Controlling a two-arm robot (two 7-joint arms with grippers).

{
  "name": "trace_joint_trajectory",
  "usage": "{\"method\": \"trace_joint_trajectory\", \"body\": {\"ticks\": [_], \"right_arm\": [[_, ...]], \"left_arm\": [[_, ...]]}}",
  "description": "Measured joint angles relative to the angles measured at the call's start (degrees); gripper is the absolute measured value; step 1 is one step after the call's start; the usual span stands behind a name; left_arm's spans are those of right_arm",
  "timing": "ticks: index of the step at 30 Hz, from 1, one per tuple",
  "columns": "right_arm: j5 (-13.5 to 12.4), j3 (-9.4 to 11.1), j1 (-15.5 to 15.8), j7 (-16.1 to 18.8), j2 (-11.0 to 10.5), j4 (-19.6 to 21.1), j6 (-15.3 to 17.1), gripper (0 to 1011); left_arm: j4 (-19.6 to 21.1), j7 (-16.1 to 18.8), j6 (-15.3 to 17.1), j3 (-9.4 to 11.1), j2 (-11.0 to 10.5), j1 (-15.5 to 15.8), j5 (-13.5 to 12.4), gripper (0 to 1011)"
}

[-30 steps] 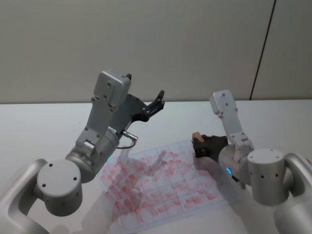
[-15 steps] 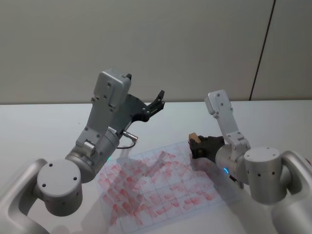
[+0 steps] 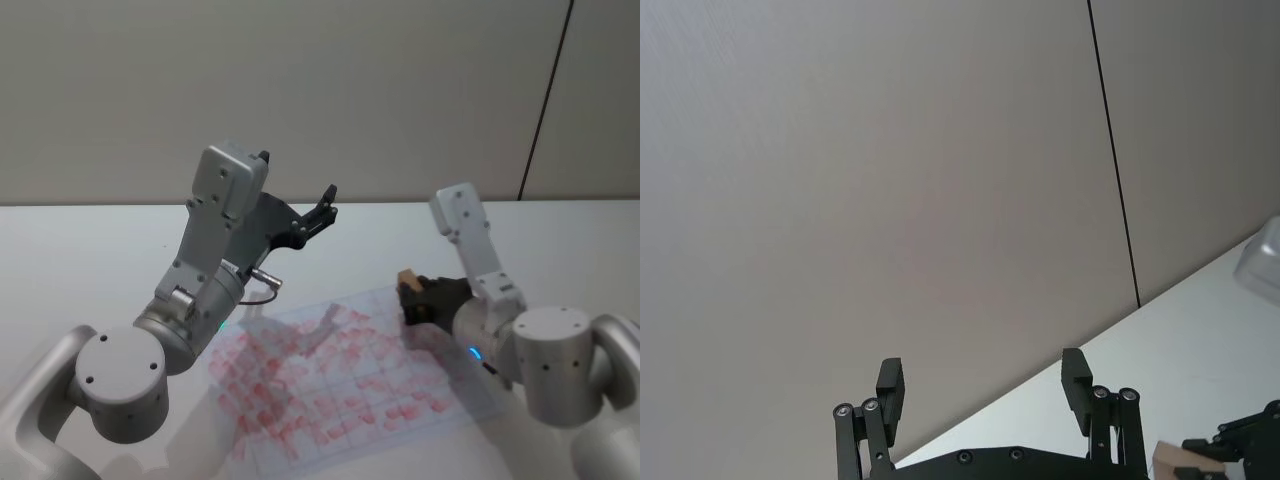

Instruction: Use the one hand to pick up the stamp and affix it onto the A4 paper.

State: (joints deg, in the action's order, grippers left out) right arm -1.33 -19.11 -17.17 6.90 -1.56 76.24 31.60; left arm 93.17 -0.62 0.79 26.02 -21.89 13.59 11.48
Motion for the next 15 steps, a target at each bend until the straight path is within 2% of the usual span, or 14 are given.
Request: {"method": "trace_joint_trajectory", "body": {"ticks": [7,15], "right_arm": [[-0.60,1.27,2.23,-2.15,-1.66,5.32,-1.35,214],[-3.70,3.99,5.53,-5.27,-4.46,11.50,-3.43,216]], "left_arm": [[0.00,0.00,0.00,0.00,0.00,0.00,0.00,1001],[0.00,0.00,0.00,0.00,0.00,0.00,0.00,1001]]}}
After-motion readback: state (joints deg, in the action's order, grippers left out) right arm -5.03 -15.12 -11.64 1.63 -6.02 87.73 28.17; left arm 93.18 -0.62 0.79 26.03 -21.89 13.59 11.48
